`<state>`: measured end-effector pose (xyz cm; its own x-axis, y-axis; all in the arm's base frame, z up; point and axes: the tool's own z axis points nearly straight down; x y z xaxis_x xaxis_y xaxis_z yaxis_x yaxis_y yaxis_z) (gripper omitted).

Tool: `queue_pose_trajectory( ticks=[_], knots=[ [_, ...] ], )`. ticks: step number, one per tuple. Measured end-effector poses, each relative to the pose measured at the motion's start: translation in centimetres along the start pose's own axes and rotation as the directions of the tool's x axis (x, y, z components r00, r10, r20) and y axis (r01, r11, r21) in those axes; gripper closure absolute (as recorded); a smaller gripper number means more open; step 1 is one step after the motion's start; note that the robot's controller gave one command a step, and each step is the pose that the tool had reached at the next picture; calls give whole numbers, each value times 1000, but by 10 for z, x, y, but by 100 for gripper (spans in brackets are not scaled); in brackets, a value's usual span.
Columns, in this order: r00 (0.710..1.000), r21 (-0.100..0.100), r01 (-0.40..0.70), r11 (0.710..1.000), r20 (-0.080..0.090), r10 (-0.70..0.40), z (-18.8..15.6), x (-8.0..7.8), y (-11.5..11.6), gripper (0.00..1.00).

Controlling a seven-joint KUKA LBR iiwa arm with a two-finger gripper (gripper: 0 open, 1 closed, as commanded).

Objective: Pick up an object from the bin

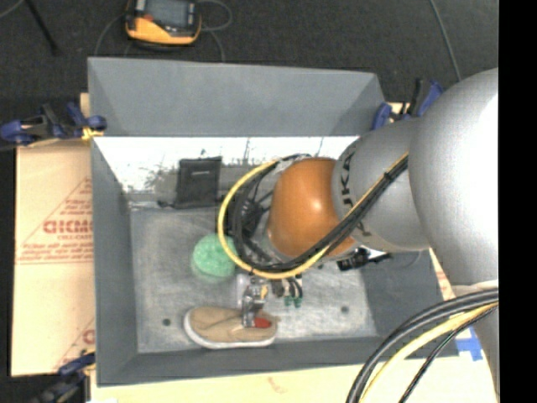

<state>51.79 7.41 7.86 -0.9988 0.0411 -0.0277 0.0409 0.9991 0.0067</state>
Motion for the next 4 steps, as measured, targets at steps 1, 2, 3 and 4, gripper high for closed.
queue_pose_trajectory(
  ticks=[1, 2, 3, 4],
  knots=[
    [1000, 0, -1, 1000, 0, 1, 0, 0, 0, 100],
    [1000, 0, -3, 1000, 0, 3, 0, 0, 0, 100],
    [1000, 0, -4, 1000, 0, 4, 0, 0, 0, 100],
    [1000, 0, -5, 1000, 0, 5, 0, 0, 0, 100]
  ],
)
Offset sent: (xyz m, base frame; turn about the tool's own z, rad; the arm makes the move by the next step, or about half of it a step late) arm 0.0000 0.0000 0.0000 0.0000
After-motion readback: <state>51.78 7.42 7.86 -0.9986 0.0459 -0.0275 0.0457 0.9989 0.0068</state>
